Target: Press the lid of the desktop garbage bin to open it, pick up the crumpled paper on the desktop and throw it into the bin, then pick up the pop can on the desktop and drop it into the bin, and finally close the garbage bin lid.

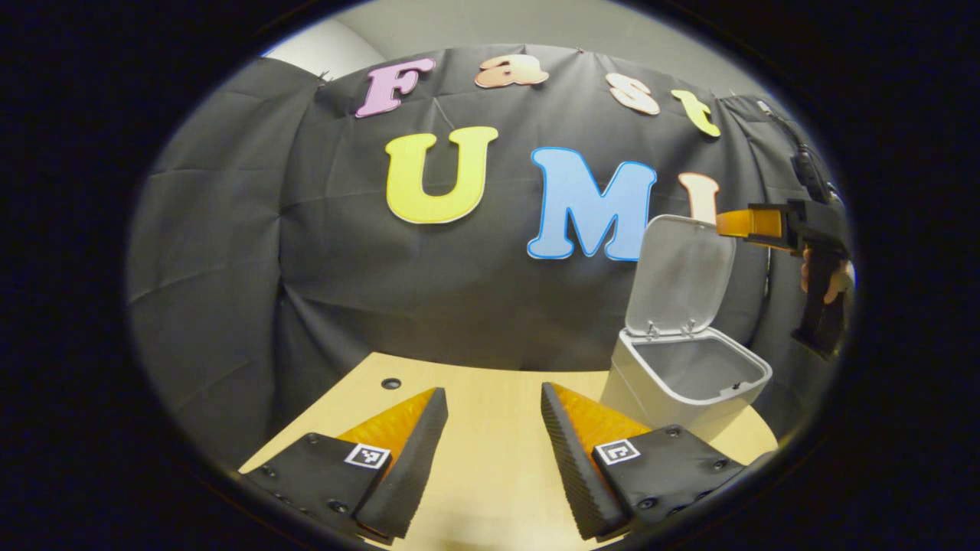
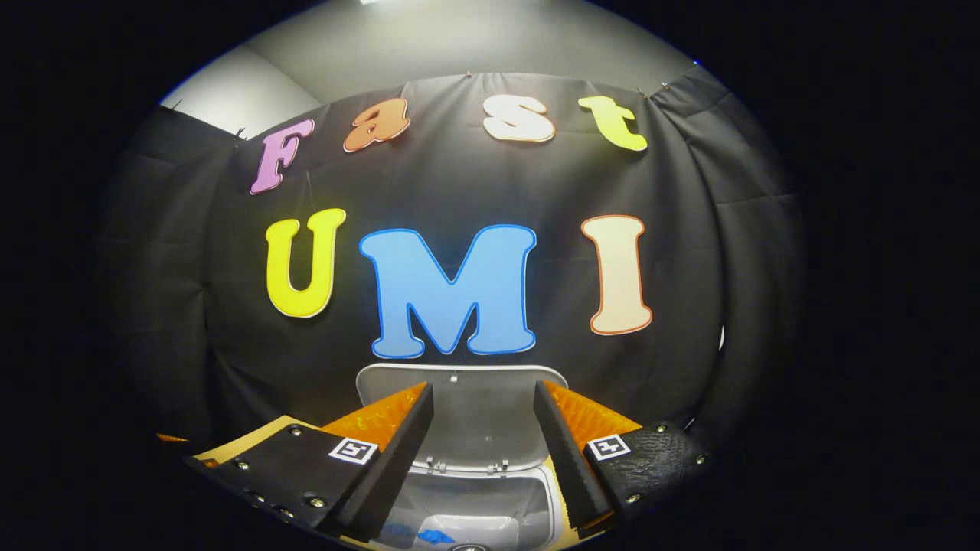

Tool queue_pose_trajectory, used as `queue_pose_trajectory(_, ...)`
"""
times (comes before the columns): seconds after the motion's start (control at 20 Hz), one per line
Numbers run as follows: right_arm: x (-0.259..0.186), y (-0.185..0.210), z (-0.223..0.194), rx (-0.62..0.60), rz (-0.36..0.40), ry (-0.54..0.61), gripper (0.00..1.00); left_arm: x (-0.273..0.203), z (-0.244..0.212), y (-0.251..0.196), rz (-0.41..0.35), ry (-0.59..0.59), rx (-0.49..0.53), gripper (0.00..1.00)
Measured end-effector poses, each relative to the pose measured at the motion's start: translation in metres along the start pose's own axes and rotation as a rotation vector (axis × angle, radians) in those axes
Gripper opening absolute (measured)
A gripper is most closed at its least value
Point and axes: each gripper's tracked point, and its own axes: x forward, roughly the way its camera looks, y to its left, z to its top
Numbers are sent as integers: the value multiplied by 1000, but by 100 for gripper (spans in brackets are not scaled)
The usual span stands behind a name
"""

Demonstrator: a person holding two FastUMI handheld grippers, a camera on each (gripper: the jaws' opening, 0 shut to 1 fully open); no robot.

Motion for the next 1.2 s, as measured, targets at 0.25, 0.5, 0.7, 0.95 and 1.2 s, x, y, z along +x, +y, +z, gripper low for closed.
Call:
queue_pose_trajectory(0.25,13,3,11,46,-1,-41,84,-6,1,20,41,1,2,84)
queue_pose_trajectory(0.5,23,6,18,79,-9,-71,84,-10,3,36,73,1,5,82)
queue_pose_trajectory(0.7,33,7,20,96,-17,-90,84,-11,2,43,85,6,-3,80)
queue_pose_trajectory(0.95,45,10,21,96,-34,-109,86,-8,-1,51,94,16,-9,84)
queue_pose_trajectory(1.2,51,6,31,92,-67,-153,85,-4,-2,59,100,25,-18,84)
